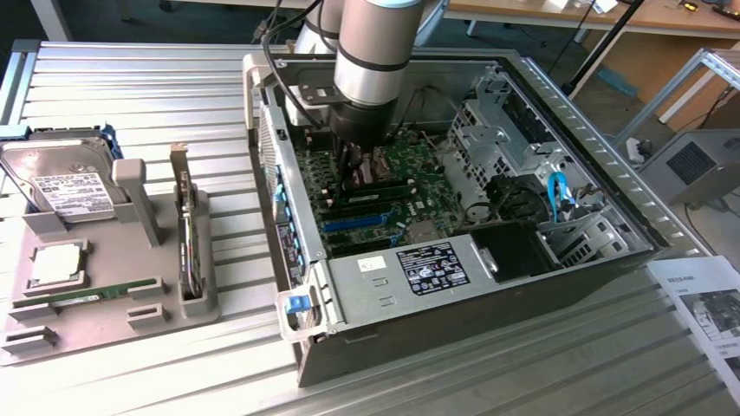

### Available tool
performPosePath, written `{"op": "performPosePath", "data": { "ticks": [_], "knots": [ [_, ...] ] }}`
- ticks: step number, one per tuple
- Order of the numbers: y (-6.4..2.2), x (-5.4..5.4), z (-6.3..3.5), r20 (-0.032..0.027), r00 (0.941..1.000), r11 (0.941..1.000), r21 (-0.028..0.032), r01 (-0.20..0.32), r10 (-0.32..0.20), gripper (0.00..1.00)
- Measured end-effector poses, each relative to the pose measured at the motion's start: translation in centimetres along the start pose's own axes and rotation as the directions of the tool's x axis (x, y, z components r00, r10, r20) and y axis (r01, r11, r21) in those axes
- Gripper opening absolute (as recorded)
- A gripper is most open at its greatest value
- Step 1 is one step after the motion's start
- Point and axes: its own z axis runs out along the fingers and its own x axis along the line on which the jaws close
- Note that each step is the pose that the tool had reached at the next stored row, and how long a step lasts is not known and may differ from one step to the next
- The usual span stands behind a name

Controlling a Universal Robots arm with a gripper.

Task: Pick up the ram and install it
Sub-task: 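Press down the ram until it locks into place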

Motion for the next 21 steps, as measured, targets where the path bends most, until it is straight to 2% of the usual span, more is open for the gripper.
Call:
{"op": "performPosePath", "data": {
  "ticks": [21],
  "knots": [
    [0.0,-0.01,0.11,0.0,1.0,1.0,0.0,0.0,0.0,0.11]
  ]
}}
